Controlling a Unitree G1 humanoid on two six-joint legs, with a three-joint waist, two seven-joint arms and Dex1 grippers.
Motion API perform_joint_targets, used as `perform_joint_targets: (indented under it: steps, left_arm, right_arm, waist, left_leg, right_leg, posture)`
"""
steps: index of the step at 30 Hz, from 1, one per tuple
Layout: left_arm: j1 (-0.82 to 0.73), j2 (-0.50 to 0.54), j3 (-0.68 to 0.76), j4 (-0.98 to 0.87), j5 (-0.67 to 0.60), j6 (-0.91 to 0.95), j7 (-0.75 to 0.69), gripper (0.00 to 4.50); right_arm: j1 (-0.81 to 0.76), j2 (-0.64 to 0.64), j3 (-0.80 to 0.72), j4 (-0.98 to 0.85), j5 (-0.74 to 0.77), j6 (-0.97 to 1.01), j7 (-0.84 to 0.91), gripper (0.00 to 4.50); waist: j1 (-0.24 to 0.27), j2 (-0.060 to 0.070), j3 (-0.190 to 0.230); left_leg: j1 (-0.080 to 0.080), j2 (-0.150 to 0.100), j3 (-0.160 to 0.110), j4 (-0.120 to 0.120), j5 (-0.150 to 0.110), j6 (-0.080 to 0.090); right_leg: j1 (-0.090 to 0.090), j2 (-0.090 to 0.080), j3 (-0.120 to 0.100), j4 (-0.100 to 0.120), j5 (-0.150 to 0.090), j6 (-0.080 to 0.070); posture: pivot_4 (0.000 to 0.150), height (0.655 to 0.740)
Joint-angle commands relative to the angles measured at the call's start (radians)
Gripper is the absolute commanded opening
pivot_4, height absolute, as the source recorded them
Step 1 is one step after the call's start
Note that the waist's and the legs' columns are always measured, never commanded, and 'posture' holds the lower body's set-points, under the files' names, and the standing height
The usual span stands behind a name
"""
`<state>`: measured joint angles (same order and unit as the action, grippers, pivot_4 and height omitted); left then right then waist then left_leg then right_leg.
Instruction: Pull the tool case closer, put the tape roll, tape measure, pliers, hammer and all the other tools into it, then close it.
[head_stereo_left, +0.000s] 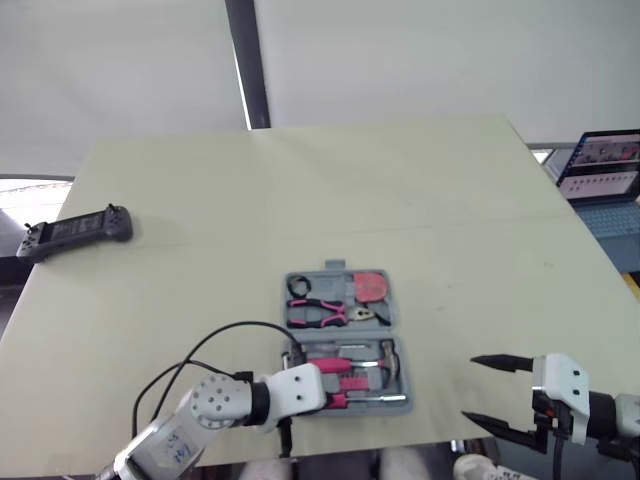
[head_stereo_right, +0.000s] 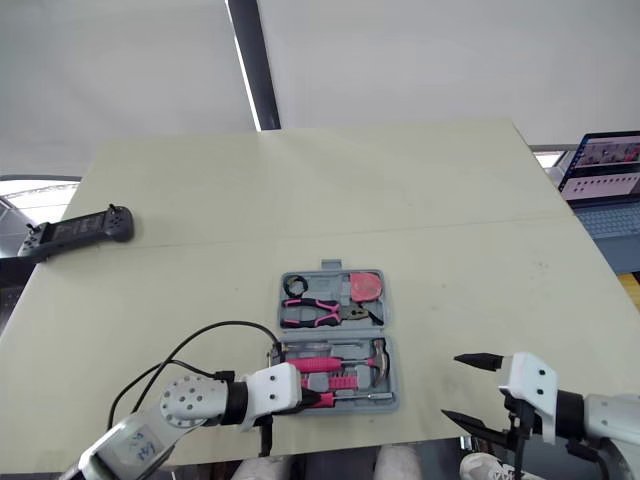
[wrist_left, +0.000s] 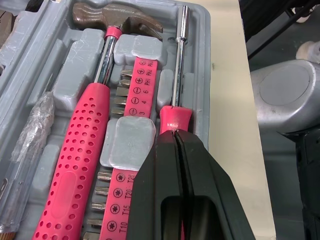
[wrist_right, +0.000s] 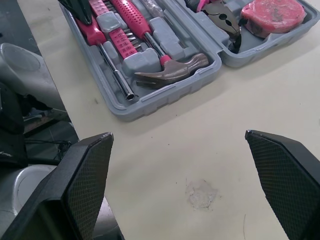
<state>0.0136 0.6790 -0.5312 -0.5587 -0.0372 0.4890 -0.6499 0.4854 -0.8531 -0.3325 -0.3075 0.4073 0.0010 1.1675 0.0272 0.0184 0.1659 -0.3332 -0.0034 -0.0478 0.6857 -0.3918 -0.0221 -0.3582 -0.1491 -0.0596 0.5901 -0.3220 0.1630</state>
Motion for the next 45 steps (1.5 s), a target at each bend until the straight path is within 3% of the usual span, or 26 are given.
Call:
perform_joint_targets:
  steps: [1, 19, 24, 30, 34, 40, 45]
  left_arm:
    - [0.023, 0.007, -0.012, 0.036, 0.029, 0.025, -0.013, 0.08]
    - [0.011, -0.013, -0.098, 0.18, 0.12, -0.031, -0.03, 0.08]
    - [0.053, -0.098, 0.045, 0.126, -0.004, -0.009, 0.001, 0.08]
    - [0.095, -0.156, 0.373, -0.081, -0.298, 0.147, -0.006, 0.08]
    - [0.168, -0.1, 0.535, -0.138, -0.351, 0.179, -0.006, 1.36]
    - [0.374, -0.096, 0.731, -0.036, -0.263, 0.028, 0.06, 4.39]
    - [0.489, -0.194, 0.856, 0.016, -0.291, -0.062, 0.107, 4.46]
  right_arm:
    - [0.007, 0.004, -0.034, -0.026, 0.01, -0.003, -0.005, 4.5]
    - [-0.006, 0.001, -0.033, -0.025, 0.009, 0.002, -0.015, 4.5]
    - [-0.033, 0.003, -0.017, -0.018, 0.006, 0.015, -0.033, 4.5]
    - [-0.116, 0.021, 0.036, -0.011, -0.012, 0.08, -0.095, 4.5]
    - [-0.186, 0.041, 0.079, -0.022, -0.016, 0.156, -0.146, 4.5]
    - [-0.251, 0.098, 0.148, 0.001, -0.038, 0.22, -0.216, 4.5]
    - [-0.272, 0.124, 0.168, 0.01, -0.048, 0.246, -0.249, 4.5]
  waist:
    - [0.0, 0.0, 0.0]
    - [0.001, 0.005, -0.008]
    - [-0.001, 0.005, -0.009]
    - [-0.001, 0.004, -0.008]
    - [-0.004, 0.004, -0.008]
    - [-0.004, 0.002, -0.006]
    - [0.001, 0.001, -0.006]
  left_leg:
    - [0.0, 0.0, 0.0, 0.0, 0.0, 0.0]
    - [0.001, 0.0, 0.0, -0.001, 0.0, 0.0]
    - [0.002, 0.0, 0.0, -0.001, 0.0, 0.0]
    - [0.0, 0.001, 0.0, -0.001, 0.0, 0.0]
    - [0.0, 0.001, 0.0, 0.0, 0.0, 0.0]
    - [0.0, 0.001, 0.0, -0.001, 0.0, 0.0]
    - [-0.001, 0.0, -0.001, -0.001, 0.0, 0.0]
  right_leg:
    - [0.0, 0.0, 0.0, 0.0, 0.0, 0.0]
    - [0.002, 0.0, 0.0, -0.001, 0.0, 0.0]
    - [0.002, 0.0, 0.0, 0.0, 0.0, 0.0]
    - [-0.001, 0.0, 0.0, 0.001, 0.0, 0.0]
    - [-0.001, 0.0, 0.0, 0.0, 0.0, 0.0]
    - [-0.001, 0.0, -0.001, -0.001, 0.0, 0.0]
    - [-0.001, 0.0, -0.001, -0.002, 0.0, 0.0]
  posture:
    - [0.15, 0.74]
    - [0.15, 0.74]
    - [0.15, 0.74]
    - [0.15, 0.74]
    - [0.15, 0.74]
    - [0.15, 0.74]
    - [0.15, 0.74]
